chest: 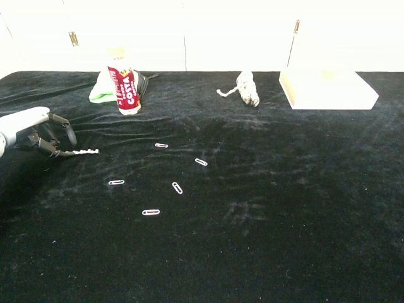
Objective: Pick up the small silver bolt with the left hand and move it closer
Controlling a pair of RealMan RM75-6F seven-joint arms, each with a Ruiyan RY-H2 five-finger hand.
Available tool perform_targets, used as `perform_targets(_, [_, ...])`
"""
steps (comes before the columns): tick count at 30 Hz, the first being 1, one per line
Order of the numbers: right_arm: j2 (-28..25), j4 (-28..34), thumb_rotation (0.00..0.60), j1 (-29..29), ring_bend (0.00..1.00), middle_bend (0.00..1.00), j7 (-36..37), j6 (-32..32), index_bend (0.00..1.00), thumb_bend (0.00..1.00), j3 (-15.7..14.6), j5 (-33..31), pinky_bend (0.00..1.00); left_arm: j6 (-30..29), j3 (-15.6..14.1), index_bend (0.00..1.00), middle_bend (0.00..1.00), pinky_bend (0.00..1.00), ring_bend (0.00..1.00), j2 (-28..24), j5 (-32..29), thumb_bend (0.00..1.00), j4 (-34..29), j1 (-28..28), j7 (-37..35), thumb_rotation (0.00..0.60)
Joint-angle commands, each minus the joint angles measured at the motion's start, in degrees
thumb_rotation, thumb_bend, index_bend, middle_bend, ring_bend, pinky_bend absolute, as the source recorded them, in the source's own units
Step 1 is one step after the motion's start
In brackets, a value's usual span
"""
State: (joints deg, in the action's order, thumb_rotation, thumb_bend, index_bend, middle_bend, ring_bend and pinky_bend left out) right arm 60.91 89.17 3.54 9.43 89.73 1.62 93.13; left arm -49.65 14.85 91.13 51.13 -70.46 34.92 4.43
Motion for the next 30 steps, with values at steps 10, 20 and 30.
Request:
perform_targets(10, [-0.15,0.40,0.600,0.05,0.00,0.00,-0.14,-0.57,0.00,0.33,0.27,-0.95,0.00,2.25,-0.60,0.50,1.00,1.00,1.00,2.67,-0.71,0.34,5.23,1.22,0.35,0.600])
perform_targets(20, [-0.14,0.56,0.600,0.06,0.00,0.00,-0.34,-0.79,0.00,0.33,0.49,-1.43,0.00,3.07,-0.55,0.59,1.00,1.00,1.00,3.65,-1.17,0.48,7.63,1.68,0.78,0.600])
perform_targets(30, [-0.18,0.80,0.600,0.31,0.00,0.00,-0.71,-1.63,0.00,0.33,0.58,-1.94,0.00,1.88,-0.30,0.77,1.00,1.00,1.00,2.80,0.18,0.51,6.63,0.86,-0.54,0.600])
